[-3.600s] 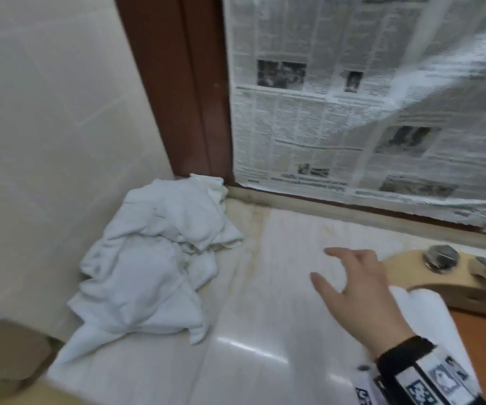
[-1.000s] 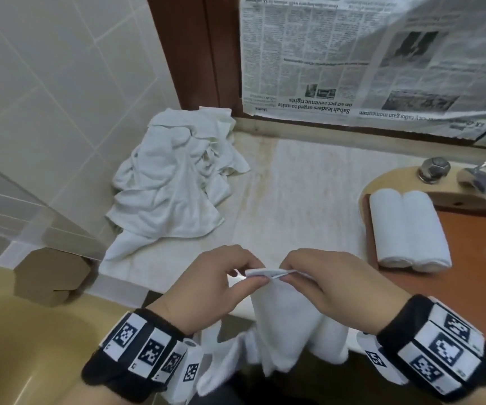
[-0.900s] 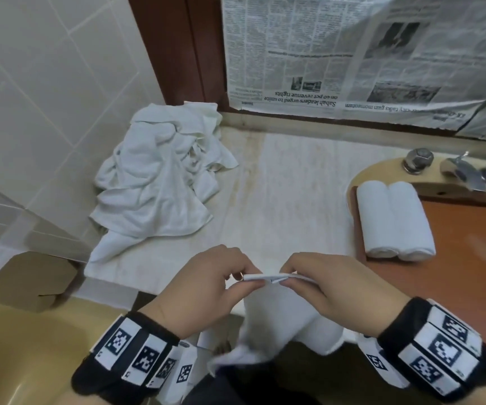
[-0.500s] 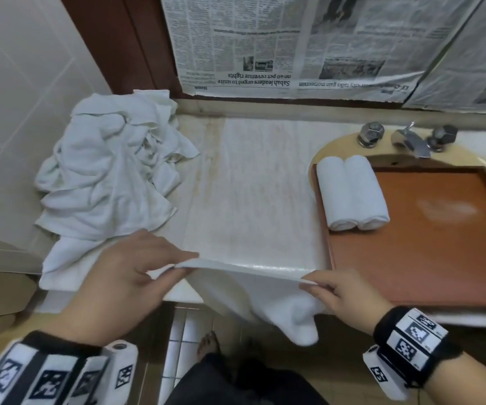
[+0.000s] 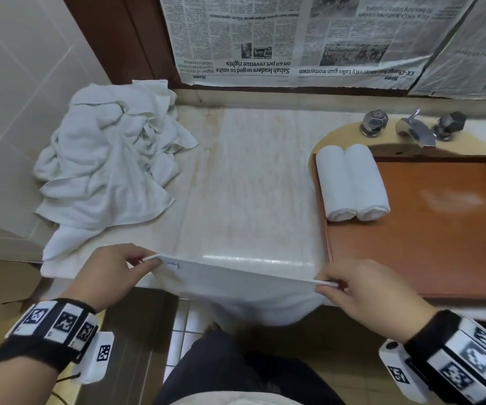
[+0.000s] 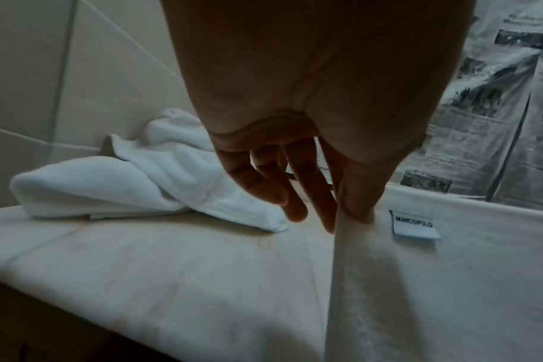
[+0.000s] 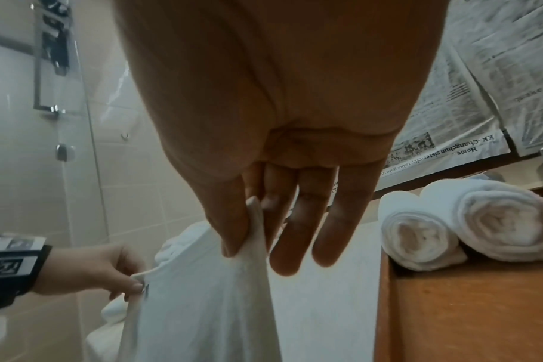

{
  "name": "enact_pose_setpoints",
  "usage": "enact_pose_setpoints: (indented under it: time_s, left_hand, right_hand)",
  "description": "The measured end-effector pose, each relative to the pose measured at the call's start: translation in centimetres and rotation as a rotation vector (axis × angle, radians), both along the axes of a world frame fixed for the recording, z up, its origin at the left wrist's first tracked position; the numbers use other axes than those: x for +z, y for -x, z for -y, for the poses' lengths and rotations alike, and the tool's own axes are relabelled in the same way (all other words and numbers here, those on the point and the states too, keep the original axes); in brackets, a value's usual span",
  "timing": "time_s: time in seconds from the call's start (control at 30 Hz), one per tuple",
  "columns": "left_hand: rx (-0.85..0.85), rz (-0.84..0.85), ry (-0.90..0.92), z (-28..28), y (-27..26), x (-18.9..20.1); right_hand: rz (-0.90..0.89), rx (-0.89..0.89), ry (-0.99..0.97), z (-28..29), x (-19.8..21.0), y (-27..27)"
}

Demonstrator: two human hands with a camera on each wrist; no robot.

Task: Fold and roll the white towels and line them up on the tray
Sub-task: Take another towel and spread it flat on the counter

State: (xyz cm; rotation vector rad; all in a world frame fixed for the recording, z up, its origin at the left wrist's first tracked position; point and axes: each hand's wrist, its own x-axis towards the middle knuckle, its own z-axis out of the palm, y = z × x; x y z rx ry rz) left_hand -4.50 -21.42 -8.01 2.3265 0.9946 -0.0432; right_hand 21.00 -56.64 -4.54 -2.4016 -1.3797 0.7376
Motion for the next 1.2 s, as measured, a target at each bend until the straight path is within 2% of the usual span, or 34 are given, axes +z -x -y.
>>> enact_pose_setpoints:
  time_s: [0.1,0.2,0.33,0.43,0.6,0.73,0.83,0.93,1.07,1.2]
  left_hand:
    - [-0.038,-0.009,-0.053,-0.5,-2.1,1.1]
    - [-0.049,0.047,-0.154,-2.8,-5.9,2.9]
    - [-0.052,0.151,-0.310,-7.8,-14.0,5.5]
    - [-0.025,0.163,-0.374,-11.9,-21.4,6.4]
    - [0.142,0.200,-0.304,-16.9,-31.9,4.6]
    - [0.247,0.210,-0.209,-18.1,-37.2,1.3]
    - [0.273,0.170,-0.081,-16.0,-38.9,-1.9]
    - [0.156,0.104,0.051,-9.9,-38.2,-4.3]
    - [-0.139,-0.068,0.236,0.9,-36.1,-6.0]
    - [-0.211,-0.122,0.356,7.3,-35.0,-7.4]
  right_hand:
    - [-0.014,-0.067,-0.030,-1.3,0.5,-1.6]
    - [-0.014,-0.227,-0.143,-4.2,2.1,-5.4]
    - [0.082,-0.434,-0.306,-10.2,3.2,-13.1]
    - [0.113,-0.558,-0.360,-15.5,3.2,-19.4]
    - [0.043,-0.730,-0.338,-23.2,1.0,-27.6]
    - [-0.024,-0.831,-0.240,-27.1,-2.5,-31.5]
    - [-0.069,-0.845,-0.108,-28.4,-5.2,-32.7]
    - [-0.101,-0.834,-0.003,-29.0,-6.8,-33.4]
    - [-0.159,-0.835,0.022,-29.3,-6.6,-34.4]
    - [-0.372,-0.942,0.006,-29.2,-4.6,-34.4]
